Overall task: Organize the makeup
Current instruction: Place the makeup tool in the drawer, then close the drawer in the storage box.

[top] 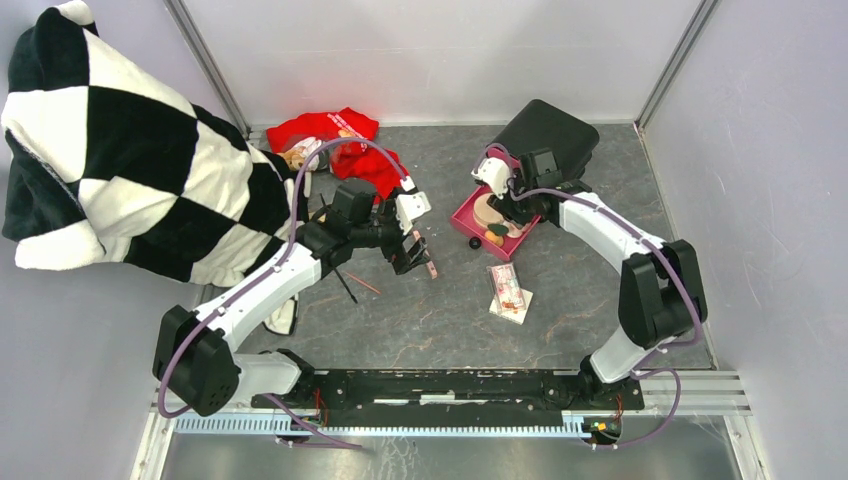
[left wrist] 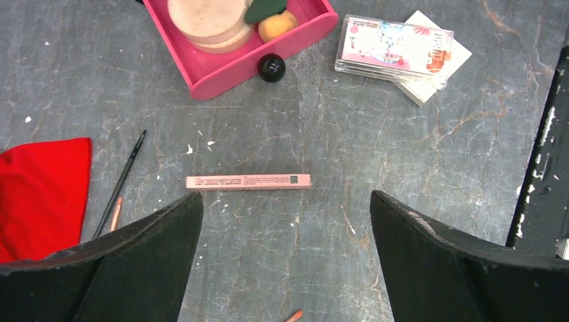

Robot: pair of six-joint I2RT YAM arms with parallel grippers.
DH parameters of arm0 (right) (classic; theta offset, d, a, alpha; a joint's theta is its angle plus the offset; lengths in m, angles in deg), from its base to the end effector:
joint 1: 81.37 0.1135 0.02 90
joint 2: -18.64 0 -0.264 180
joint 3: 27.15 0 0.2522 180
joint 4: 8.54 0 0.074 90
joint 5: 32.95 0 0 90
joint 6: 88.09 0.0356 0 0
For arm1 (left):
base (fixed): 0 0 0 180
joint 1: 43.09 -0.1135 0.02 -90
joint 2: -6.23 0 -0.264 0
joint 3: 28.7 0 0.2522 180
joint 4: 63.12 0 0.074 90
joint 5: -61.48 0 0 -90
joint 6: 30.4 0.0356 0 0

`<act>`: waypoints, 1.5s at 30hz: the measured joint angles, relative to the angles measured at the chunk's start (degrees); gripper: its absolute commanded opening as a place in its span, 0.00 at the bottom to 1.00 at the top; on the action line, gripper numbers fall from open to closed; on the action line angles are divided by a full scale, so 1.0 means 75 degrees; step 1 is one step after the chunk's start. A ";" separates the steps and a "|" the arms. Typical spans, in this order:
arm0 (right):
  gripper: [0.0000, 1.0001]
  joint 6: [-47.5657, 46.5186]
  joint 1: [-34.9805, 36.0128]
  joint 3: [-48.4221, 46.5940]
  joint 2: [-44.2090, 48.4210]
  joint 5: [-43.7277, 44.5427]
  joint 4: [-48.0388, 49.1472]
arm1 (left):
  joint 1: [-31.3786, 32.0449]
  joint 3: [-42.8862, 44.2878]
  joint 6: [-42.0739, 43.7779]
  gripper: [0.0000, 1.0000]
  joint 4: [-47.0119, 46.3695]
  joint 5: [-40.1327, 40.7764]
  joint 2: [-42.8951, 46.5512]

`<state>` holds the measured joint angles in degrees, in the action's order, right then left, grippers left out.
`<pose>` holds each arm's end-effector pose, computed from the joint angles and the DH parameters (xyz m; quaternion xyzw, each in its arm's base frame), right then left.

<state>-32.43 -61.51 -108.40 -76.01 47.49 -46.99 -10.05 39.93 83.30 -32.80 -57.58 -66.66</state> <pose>0.3311 0.1259 0.2324 -0.4533 0.8260 0.0371 0.3330 0.2256 -0.1674 0.2874 0.5099 0.6986 -0.2580 0.4305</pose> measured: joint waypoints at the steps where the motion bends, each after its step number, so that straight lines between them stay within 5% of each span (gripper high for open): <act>1: 0.45 0.0000 0.0003 0.0003 0.0137 -0.0090 0.0020 | 0.0000 -0.0003 -0.0003 1.00 -0.0012 0.0093 0.0026; 11: 0.44 0.0146 0.0003 0.0463 0.0825 -0.0469 0.0108 | 0.0000 -0.0382 -0.0291 1.00 -0.0828 0.0458 -0.0090; 24: 0.44 0.0717 -0.0711 0.1571 0.2279 -0.0854 0.0114 | 0.0490 0.0073 -0.1775 0.88 -0.2512 0.0970 -0.3343; 45: 0.44 0.1075 -0.1915 0.2512 0.3209 -0.1603 0.0259 | 0.1008 0.1920 -0.4068 0.62 -0.3433 0.1169 -0.5794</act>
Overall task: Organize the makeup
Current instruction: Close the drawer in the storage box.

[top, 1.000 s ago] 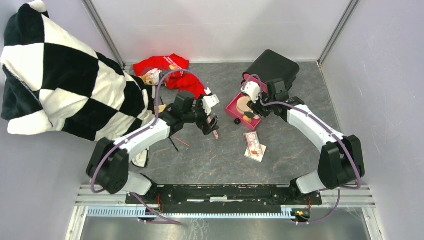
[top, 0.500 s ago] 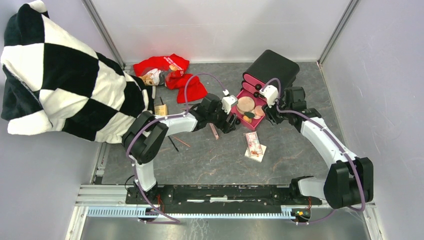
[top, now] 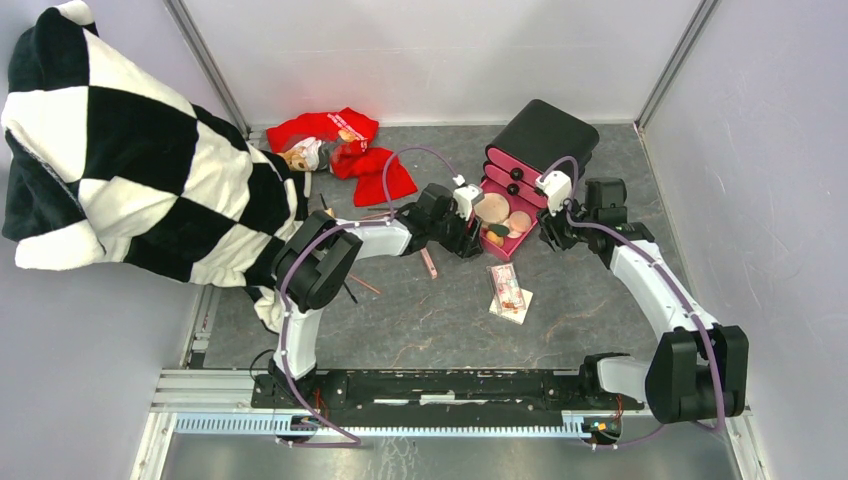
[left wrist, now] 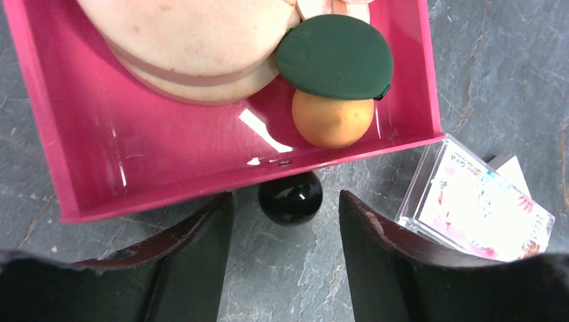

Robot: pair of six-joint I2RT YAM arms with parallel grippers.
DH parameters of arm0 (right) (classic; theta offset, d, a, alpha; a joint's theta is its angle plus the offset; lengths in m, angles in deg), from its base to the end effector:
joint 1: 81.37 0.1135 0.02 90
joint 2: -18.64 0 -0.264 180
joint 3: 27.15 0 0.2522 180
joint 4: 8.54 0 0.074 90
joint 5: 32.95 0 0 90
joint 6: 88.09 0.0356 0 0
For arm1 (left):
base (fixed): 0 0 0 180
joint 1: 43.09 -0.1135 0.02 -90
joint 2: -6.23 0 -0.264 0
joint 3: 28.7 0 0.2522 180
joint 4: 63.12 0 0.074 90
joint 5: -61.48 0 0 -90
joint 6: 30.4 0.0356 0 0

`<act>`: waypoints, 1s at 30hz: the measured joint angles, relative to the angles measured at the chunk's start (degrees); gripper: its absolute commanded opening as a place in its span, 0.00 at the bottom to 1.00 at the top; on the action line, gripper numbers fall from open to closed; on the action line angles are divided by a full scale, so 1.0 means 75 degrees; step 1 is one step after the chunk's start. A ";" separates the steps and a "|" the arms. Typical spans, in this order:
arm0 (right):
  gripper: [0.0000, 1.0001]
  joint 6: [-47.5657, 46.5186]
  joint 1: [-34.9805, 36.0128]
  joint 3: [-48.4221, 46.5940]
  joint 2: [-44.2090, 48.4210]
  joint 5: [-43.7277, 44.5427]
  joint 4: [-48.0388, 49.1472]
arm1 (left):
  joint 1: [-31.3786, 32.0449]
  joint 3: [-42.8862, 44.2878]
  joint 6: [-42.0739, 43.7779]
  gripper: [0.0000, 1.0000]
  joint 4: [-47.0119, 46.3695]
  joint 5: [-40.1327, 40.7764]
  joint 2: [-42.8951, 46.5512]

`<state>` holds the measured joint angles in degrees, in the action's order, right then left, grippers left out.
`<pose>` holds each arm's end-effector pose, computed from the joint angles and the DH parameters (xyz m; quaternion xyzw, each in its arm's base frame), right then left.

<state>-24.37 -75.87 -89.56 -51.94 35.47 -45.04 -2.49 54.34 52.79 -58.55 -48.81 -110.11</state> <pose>0.2556 0.0378 0.2513 -0.3176 0.8521 0.1017 0.4035 0.3205 -0.2910 0.1457 0.3310 0.8236 -0.3188 0.3324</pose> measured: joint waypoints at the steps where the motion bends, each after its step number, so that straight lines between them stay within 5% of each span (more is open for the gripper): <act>1: 0.44 0.0003 -0.0050 0.0012 0.0003 -0.0050 0.0000 | 0.0000 0.0055 -0.0079 0.60 -0.0026 -0.0073 -0.0064; 13: 0.44 0.0003 -0.0458 0.0105 0.0178 -0.0350 0.0052 | -0.0003 0.0860 -0.0373 0.32 0.0315 -0.0490 -0.0571; 30: 0.44 -0.0015 -0.0609 0.0108 0.0189 -0.0589 0.0052 | -0.0012 0.2716 -0.0688 0.31 0.1775 -0.0580 -0.1361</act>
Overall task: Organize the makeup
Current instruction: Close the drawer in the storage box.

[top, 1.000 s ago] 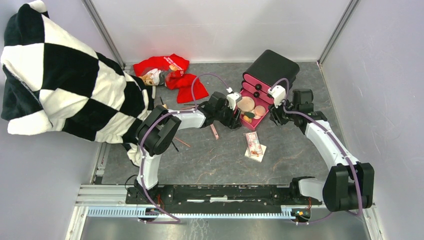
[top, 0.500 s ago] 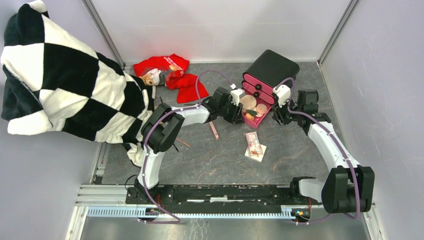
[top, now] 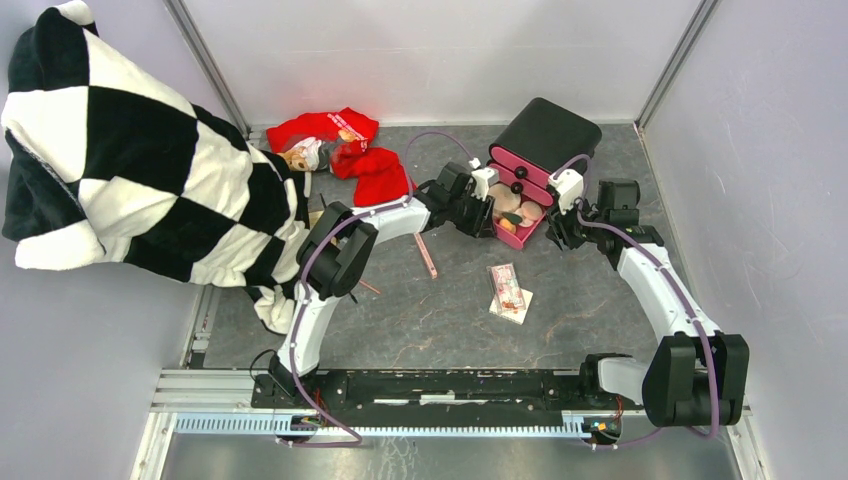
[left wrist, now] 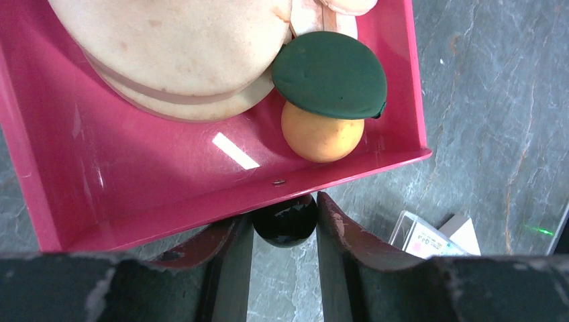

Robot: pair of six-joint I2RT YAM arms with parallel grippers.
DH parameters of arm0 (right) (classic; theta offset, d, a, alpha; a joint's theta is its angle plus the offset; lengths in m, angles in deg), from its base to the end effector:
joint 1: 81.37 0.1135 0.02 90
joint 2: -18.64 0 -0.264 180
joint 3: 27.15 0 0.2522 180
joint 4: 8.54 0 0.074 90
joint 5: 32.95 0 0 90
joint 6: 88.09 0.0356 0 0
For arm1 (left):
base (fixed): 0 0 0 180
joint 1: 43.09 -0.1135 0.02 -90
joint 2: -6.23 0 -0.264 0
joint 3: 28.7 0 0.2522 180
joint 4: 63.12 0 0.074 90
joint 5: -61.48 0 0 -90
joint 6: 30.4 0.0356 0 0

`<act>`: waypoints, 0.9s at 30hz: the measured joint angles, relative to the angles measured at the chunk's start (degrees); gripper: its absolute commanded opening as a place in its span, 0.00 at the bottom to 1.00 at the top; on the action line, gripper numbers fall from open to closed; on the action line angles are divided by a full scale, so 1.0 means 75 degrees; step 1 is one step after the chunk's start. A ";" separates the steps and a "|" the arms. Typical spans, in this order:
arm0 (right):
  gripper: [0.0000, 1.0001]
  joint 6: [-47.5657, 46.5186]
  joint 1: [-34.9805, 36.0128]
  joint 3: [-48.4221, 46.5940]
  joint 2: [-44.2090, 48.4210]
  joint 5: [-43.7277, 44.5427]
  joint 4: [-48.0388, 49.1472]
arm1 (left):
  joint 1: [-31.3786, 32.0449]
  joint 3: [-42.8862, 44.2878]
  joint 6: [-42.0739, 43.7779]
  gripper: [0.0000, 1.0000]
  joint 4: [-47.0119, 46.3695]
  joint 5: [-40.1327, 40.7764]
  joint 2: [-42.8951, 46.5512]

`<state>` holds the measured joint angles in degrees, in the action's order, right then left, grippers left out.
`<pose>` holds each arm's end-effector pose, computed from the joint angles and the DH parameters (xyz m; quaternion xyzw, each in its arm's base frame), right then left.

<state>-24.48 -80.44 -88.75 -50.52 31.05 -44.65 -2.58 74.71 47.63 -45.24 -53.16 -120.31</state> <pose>0.2525 0.0197 0.2539 -0.2975 0.8496 0.1173 0.4194 0.3624 -0.3292 0.1567 0.3049 0.8398 -0.3533 0.2775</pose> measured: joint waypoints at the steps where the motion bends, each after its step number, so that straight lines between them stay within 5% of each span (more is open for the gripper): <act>1: 0.44 0.0003 -0.0017 0.0000 0.0006 -0.0003 0.0000 | 0.0000 0.0093 -0.0050 0.31 0.0006 -0.0003 -0.0058; 14: 0.44 0.0029 -0.0047 0.0000 0.0032 0.0020 0.0009 | -0.0023 0.0478 -0.0542 0.35 0.0067 -0.0117 -0.0323; 27: 0.44 0.0032 -0.0047 0.0026 0.0093 0.0079 0.0114 | -0.0058 0.1364 -0.1177 0.63 -0.0017 0.0082 -0.0880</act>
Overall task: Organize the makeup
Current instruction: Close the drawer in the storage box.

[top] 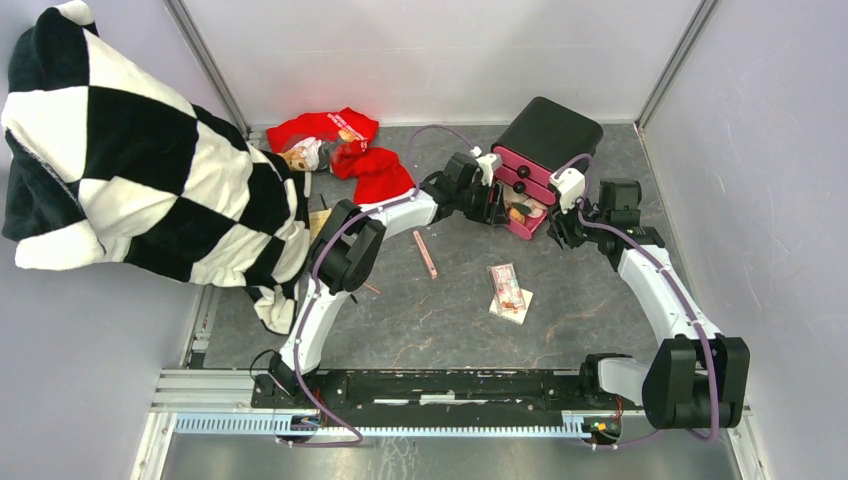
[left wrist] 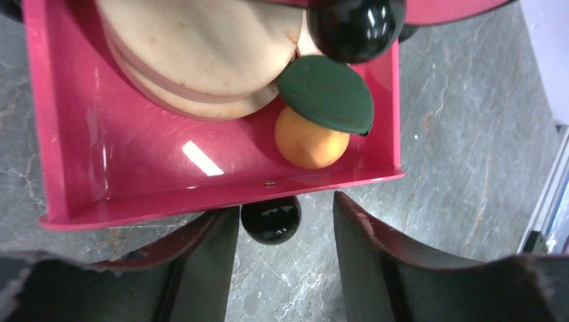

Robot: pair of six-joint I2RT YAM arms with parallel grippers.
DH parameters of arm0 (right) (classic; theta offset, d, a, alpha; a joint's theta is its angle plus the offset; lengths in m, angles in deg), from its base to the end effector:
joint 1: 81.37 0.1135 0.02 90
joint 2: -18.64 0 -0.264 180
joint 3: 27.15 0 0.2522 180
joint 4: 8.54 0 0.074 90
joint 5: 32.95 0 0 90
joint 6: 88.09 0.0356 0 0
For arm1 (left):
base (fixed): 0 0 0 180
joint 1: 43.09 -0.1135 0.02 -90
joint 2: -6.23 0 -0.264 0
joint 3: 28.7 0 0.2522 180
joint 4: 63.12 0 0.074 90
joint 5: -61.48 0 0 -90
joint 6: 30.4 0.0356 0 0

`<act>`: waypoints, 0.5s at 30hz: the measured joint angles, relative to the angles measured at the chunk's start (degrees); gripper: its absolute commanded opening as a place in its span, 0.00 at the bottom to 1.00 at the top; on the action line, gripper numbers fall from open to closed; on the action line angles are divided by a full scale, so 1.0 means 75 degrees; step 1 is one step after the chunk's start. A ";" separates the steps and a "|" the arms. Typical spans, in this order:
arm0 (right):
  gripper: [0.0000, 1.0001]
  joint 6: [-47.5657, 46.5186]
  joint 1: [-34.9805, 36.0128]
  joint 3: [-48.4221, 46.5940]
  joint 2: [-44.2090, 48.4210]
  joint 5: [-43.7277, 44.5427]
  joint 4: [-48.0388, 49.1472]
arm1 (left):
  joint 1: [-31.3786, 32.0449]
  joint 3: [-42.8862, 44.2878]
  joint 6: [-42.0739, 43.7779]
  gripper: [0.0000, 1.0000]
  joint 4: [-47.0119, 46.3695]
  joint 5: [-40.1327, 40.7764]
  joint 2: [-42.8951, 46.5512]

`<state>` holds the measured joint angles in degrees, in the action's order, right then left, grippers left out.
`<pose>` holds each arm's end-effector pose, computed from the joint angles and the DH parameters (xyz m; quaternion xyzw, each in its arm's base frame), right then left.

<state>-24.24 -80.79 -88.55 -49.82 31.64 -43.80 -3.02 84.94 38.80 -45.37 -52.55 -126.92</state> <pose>0.2517 0.0178 0.2566 -0.2927 0.8476 0.1089 0.4290 0.3909 -0.3478 0.1574 0.2378 0.8485 -0.3809 0.2801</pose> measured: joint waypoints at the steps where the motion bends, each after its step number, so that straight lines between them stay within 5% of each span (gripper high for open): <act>1: 0.44 0.0003 0.0000 0.0000 0.0000 0.0000 0.0006 | -0.0017 0.0044 -0.0085 0.65 -0.0035 0.0012 -0.0003; 15: 0.44 0.0050 -0.0251 0.0000 0.0000 0.0029 0.0012 | -0.0251 0.0146 -0.1052 0.88 -0.1163 -0.0510 -0.0323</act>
<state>-23.87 -82.67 -88.55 -49.82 31.86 -43.71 -4.90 86.03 30.91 -54.09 -56.38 -129.34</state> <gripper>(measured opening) 0.440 0.835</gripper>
